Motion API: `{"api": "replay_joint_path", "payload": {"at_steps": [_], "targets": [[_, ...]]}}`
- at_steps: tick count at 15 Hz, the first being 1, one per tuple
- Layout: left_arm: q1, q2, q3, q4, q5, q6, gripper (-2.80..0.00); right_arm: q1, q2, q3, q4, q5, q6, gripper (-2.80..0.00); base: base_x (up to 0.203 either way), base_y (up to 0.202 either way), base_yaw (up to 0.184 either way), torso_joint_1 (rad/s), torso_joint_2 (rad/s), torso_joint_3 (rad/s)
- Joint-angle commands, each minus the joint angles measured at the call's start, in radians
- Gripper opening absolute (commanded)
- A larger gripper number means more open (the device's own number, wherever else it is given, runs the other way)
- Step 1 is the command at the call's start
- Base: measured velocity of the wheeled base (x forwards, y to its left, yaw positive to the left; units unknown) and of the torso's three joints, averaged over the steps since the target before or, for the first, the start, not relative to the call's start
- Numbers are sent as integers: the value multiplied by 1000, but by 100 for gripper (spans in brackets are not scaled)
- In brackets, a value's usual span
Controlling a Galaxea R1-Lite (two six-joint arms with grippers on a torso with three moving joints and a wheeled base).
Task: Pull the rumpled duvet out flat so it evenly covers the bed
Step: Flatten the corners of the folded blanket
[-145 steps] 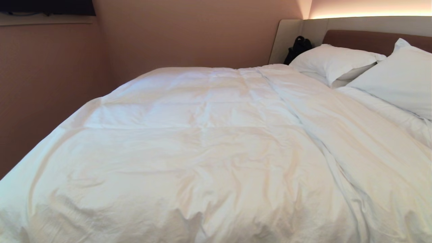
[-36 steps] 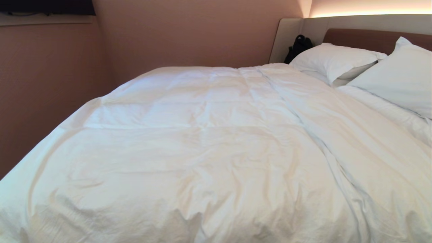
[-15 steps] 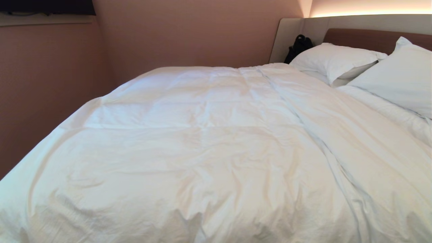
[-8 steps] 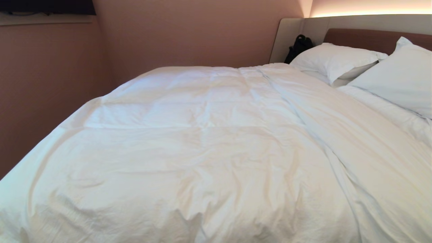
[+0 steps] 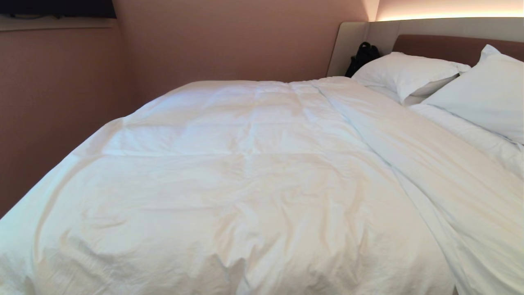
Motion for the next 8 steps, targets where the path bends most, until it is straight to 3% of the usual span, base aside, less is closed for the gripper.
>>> {"api": "replay_joint_path", "payload": {"at_steps": [1,8], "targets": [[0,0,0,1,0,0,-280,-11,-5,-124,277,5,-8,-280,0,0,0,0,0,0],[0,0,0,1,-2,0,-280,-39,20,-165,350,-36,-24,-280,0,0,0,0,0,0]]}}
